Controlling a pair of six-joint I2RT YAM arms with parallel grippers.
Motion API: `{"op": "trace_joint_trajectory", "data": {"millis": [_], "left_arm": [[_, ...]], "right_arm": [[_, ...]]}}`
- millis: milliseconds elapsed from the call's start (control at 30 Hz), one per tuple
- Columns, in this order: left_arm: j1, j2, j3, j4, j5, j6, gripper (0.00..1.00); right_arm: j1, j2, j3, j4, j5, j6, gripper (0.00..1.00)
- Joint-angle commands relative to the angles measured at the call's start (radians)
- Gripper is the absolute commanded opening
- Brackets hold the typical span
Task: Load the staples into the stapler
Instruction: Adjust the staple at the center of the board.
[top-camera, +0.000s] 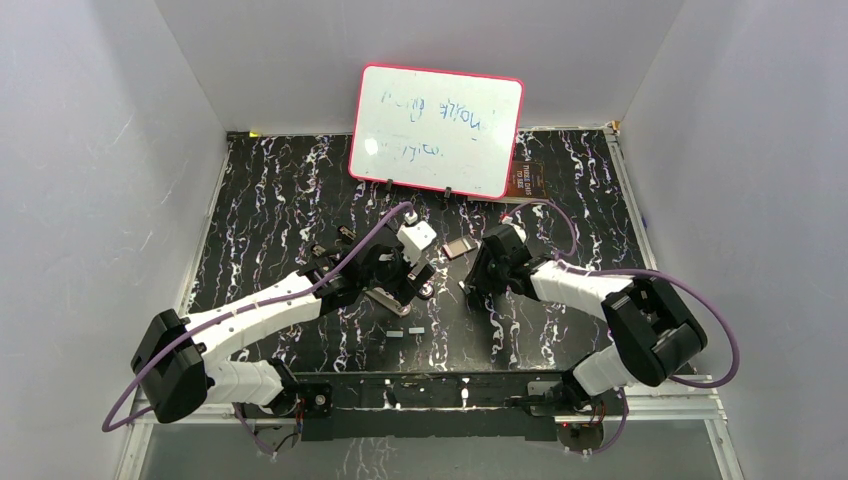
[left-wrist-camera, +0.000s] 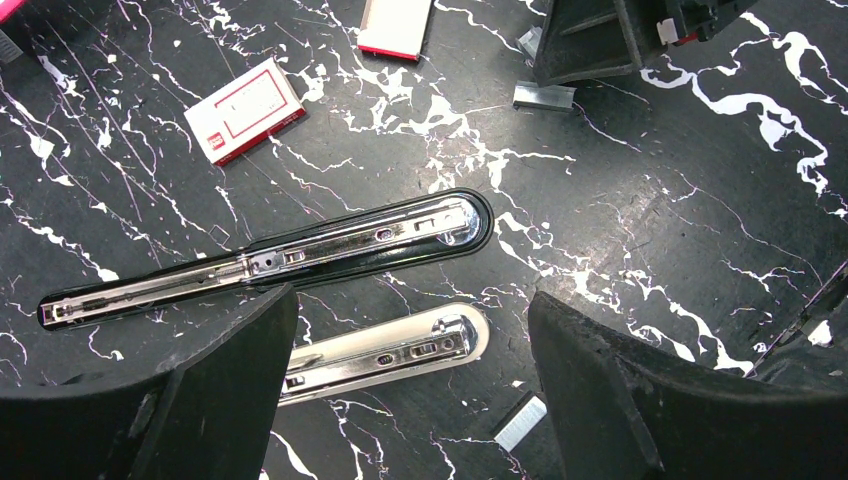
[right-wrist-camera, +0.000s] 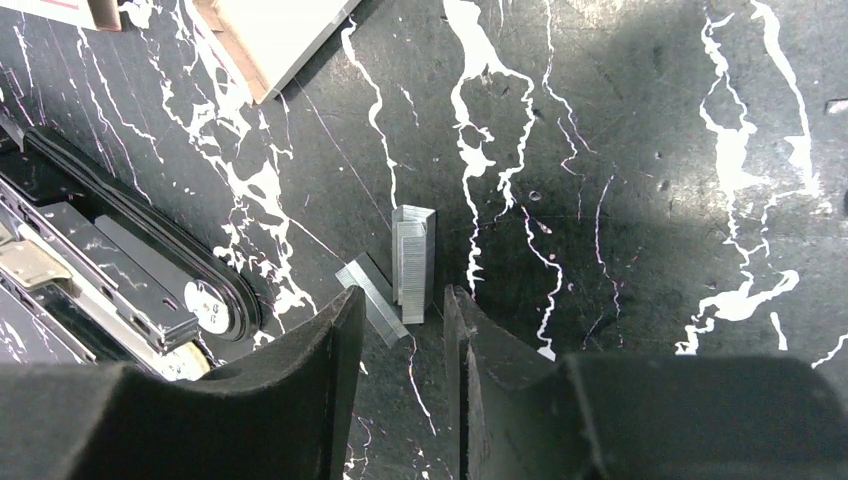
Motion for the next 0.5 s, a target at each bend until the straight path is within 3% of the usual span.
{"op": "trace_joint_trajectory", "data": {"millis": [0,467], "left_arm": [[0.002,-0.007,0.006,-0.005,-0.010,0.001,0.84],[0.001,0.012,0.026,-0.007,-0.001,0.006,0.84]], "right_arm": [[-0.006,0.016,-0.009,0.042,0.003,0.014,0.42],[-0.008,0.043,-0.028,0.055,0.013,0.002,0.33]]}}
